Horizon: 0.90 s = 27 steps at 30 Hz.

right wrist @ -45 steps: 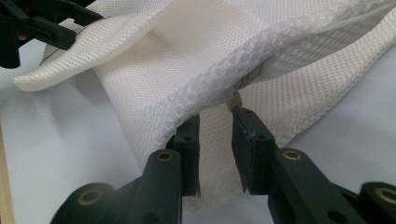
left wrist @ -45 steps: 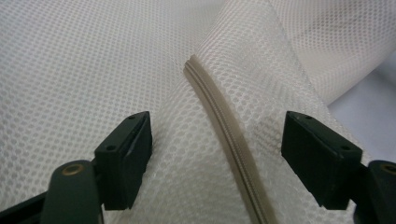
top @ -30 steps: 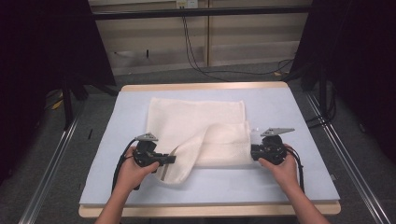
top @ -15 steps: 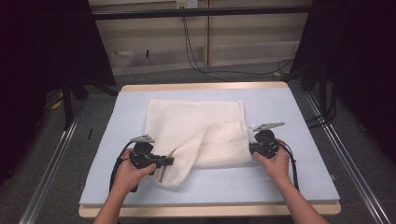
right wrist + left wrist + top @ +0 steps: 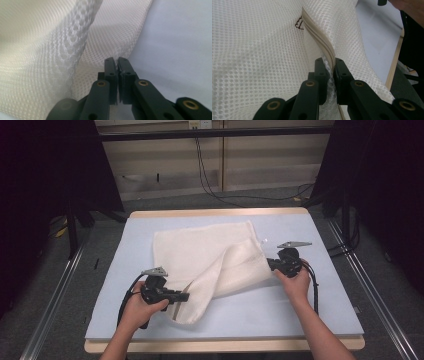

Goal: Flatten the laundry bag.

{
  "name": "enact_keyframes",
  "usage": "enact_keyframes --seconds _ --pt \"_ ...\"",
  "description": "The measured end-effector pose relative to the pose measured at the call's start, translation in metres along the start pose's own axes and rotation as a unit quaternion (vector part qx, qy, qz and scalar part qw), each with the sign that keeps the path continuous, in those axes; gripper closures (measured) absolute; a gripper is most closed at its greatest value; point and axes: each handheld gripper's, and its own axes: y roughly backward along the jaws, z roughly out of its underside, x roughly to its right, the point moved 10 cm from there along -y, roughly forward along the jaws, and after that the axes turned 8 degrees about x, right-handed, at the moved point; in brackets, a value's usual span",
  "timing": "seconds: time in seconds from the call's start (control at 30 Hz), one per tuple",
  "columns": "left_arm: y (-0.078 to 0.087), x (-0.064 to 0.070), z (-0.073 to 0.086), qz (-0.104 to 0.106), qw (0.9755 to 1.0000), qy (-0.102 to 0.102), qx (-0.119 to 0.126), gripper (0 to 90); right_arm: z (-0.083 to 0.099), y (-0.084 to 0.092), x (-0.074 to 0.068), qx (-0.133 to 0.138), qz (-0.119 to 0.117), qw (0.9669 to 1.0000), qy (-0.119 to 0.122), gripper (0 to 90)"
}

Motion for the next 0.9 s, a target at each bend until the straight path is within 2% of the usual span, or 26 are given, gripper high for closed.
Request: enact_keyframes --seconds 0.07,0.13,0.2,0.23,0.27,0.3,0.33,0.43,0.47,0.53,0.63,0.73,0.8,0.9 --pt "-0.001 0.001 0.004 0.0 1.0 -0.002 -0.009 83.0 -0.003 0.005 -0.001 0.011 -0.005 0.9999 0.001 81.2" --pt "-0.001 0.002 0.005 0.002 1.0 0.0 -0.007 83.0 -0.005 0.007 -0.002 0.019 -0.01 0.9998 -0.003 80.0" --pt "0.0 0.002 0.008 0.0 0.9999 0.0 -0.012 83.0 -0.011 0.016 -0.008 0.041 -0.037 0.9983 -0.017 80.0" --pt "-0.001 0.003 0.009 0.0 0.9999 0.001 -0.014 83.0 -0.014 0.021 -0.011 0.055 -0.049 0.9971 -0.016 80.1" --pt "-0.001 0.002 0.01 0.001 0.9999 -0.001 -0.016 83.0 -0.017 0.025 -0.016 0.068 -0.071 0.9951 -0.015 80.1" --pt "-0.001 0.004 0.011 0.003 0.9998 0.006 -0.016 83.0 -0.017 0.029 -0.022 0.07 -0.091 0.9934 -0.014 80.2" --pt "-0.001 0.003 0.013 0.003 0.9997 0.003 -0.022 82.9 -0.017 0.033 -0.027 0.073 -0.11 0.9913 -0.003 80.7" --pt "-0.002 0.004 0.014 -0.001 0.9997 0.007 -0.022 82.8 -0.005 0.043 -0.041 0.052 -0.157 0.986 0.018 82.4" --pt "-0.002 0.004 0.014 -0.003 0.9997 0.006 -0.022 82.7 -0.001 0.046 -0.044 0.045 -0.162 0.9853 0.03 83.4" --pt "0.0 0.004 0.014 -0.004 0.9998 0.009 -0.019 82.2 0.012 0.052 -0.052 0.026 -0.186 0.9812 0.043 84.3" --pt "0.002 0.003 0.014 -0.011 0.9997 0.016 -0.015 81.4 0.029 0.057 -0.059 0.002 -0.203 0.9775 0.056 84.7" --pt "0.009 0.002 0.015 -0.02 0.9995 0.02 -0.016 80.1 0.044 0.06 -0.062 -0.03 -0.206 0.9755 0.069 85.3" --pt "0.014 0.0 0.016 -0.024 0.9992 0.03 -0.014 78.5 0.049 0.062 -0.062 -0.042 -0.207 0.9742 0.079 86.7" --pt "0.021 -0.002 0.02 -0.024 0.9988 0.037 -0.018 76.9 0.059 0.066 -0.059 -0.066 -0.199 0.9731 0.097 88.1"
